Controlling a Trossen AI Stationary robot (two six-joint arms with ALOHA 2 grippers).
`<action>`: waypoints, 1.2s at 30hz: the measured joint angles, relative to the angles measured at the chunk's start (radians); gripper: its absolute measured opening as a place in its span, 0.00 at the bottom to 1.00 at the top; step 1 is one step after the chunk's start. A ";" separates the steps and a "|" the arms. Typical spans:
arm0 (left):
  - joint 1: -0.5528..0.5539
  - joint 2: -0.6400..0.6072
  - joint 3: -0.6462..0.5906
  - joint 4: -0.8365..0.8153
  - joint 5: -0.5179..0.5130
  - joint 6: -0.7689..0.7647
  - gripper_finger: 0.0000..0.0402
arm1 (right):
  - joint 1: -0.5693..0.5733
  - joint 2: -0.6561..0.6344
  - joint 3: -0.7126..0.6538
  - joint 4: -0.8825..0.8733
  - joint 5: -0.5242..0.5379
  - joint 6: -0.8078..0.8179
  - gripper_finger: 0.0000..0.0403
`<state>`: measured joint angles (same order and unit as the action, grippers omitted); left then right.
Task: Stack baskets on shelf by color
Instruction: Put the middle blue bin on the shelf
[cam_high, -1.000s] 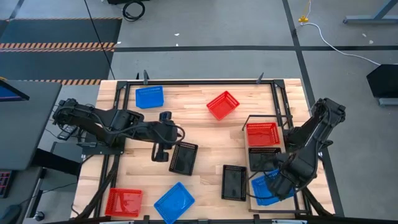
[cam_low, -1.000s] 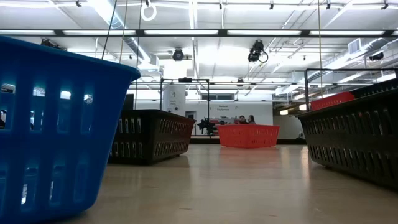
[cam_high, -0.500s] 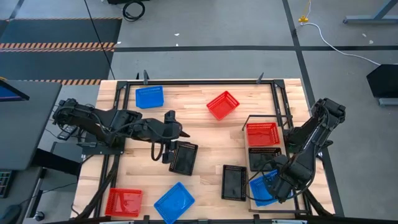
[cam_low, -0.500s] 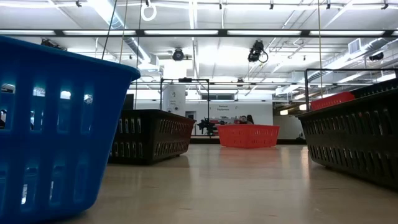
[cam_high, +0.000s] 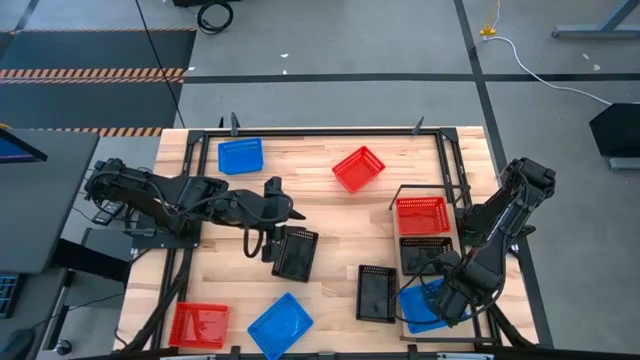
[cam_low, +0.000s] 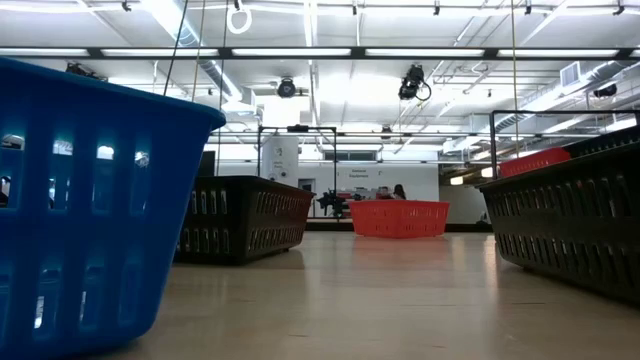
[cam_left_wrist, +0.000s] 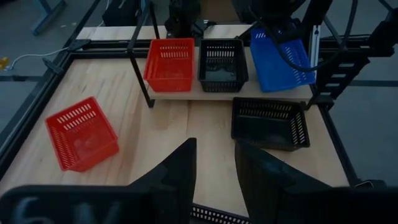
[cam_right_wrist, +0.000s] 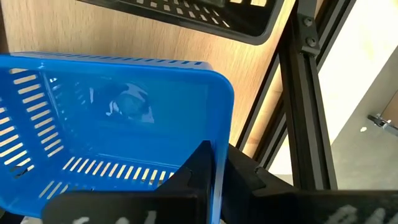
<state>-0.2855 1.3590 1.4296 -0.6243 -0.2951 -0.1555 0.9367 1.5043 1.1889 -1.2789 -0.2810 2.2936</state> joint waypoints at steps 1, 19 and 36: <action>0.000 0.000 0.000 0.000 0.000 -0.003 0.29 | 0.000 0.000 0.000 0.000 0.000 0.000 0.08; 0.000 0.000 0.000 0.000 0.000 -0.036 0.29 | 0.087 -0.003 0.002 0.046 -0.079 -0.022 0.27; 0.000 0.003 0.000 -0.001 0.000 -0.047 0.29 | -0.043 -0.082 0.055 0.070 0.311 -0.909 0.30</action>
<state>-0.2855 1.3617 1.4296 -0.6250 -0.2951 -0.2023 0.8941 1.4227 1.2438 -1.2091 0.0302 1.3842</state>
